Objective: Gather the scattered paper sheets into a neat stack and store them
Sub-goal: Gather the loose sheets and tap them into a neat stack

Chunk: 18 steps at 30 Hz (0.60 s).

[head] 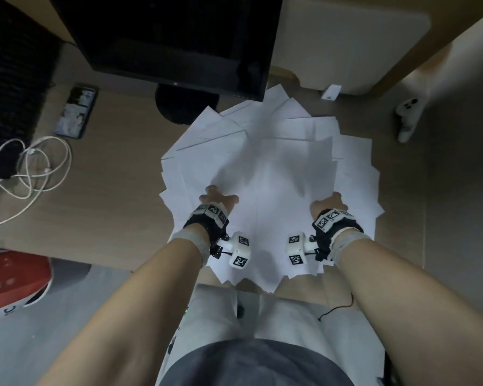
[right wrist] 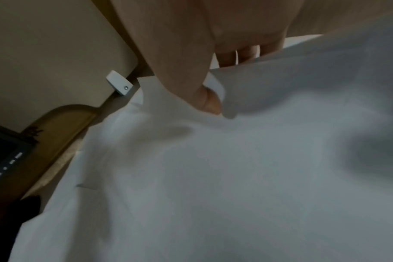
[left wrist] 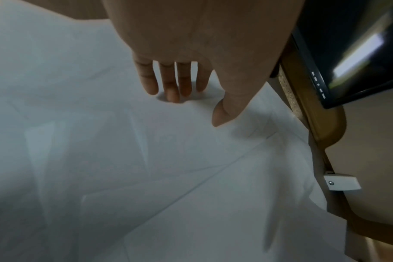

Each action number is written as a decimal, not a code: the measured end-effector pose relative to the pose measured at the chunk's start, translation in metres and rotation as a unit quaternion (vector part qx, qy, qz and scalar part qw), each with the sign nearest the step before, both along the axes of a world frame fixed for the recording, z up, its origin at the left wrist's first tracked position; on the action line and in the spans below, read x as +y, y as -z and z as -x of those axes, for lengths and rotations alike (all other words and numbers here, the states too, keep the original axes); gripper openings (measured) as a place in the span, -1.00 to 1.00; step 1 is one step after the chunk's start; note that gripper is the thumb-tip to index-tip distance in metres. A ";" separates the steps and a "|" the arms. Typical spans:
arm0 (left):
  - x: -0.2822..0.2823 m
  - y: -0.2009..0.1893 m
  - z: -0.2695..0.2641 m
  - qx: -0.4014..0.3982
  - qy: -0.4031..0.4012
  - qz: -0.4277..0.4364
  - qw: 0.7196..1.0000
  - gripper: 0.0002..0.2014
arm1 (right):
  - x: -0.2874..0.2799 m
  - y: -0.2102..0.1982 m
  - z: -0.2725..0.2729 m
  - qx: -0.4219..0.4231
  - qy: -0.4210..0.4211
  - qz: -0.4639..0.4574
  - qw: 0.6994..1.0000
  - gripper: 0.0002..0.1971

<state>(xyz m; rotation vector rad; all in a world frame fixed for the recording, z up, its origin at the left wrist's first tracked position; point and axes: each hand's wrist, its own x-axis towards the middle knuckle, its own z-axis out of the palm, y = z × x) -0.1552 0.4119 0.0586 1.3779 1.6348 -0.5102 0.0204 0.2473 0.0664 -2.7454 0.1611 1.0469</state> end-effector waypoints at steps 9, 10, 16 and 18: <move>-0.031 0.012 0.000 -0.100 -0.082 -0.022 0.991 -0.53 | -0.002 0.008 -0.006 0.116 -0.073 -0.063 0.988 -0.25; -0.033 0.011 0.001 -0.103 -0.083 -0.028 0.991 -0.56 | -0.002 0.007 -0.005 0.119 -0.098 -0.075 0.985 -0.32; -0.035 -0.001 0.019 -0.124 -0.126 -0.067 0.982 -0.73 | 0.002 0.002 0.002 0.140 -0.148 -0.147 0.968 -0.93; -0.033 -0.009 0.023 -0.145 -0.176 -0.088 0.970 -0.76 | 0.002 -0.006 0.001 0.111 -0.130 -0.154 0.973 -0.89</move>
